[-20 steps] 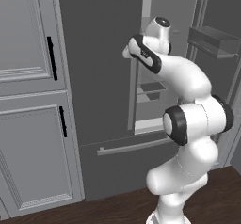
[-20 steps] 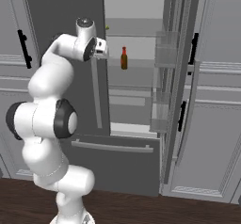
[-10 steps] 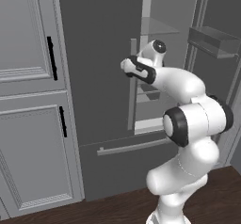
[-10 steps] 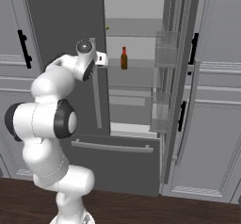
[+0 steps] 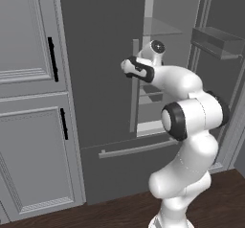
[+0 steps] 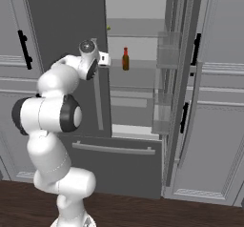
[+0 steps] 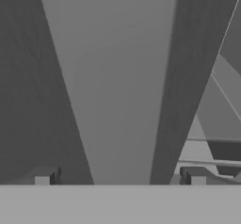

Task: Grab a lemon wedge from the fridge and one ice cube from the ice bowl, and put them in the glass of lemonade.

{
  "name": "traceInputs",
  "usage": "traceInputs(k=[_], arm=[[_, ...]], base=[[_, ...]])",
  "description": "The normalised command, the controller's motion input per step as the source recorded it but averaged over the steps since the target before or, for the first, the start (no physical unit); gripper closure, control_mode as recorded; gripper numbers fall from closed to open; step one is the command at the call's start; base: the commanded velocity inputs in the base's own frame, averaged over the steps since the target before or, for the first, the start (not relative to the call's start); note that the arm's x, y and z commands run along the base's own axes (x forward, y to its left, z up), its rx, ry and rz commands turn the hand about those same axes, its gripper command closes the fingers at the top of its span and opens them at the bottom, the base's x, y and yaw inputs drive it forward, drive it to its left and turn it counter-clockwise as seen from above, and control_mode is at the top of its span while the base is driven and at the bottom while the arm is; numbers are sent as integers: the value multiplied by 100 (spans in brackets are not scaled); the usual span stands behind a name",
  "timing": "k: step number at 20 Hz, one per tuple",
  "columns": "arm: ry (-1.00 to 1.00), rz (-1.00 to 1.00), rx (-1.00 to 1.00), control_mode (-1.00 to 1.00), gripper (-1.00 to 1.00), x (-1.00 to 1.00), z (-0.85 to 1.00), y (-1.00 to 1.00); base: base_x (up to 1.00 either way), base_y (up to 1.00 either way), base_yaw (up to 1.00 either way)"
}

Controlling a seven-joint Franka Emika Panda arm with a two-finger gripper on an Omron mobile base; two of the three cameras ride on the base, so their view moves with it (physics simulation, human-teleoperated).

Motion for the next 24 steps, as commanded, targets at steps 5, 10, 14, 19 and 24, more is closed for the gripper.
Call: traceInputs(k=[5, 10, 14, 19, 24], arm=[[0, 0, 0, -100, -100, 39, -23, 0], [0, 0, 0, -100, -100, 21, -9, 0], [0, 0, 0, -100, 100, 3, 0, 3], [0, 0, 0, -100, 100, 1, -7, 1], [-2, 0, 0, -100, 100, 0, -6, 29]], base=[[0, 0, 0], [0, 0, 0], [0, 0, 0], [0, 0, 0], [0, 0, 0]])
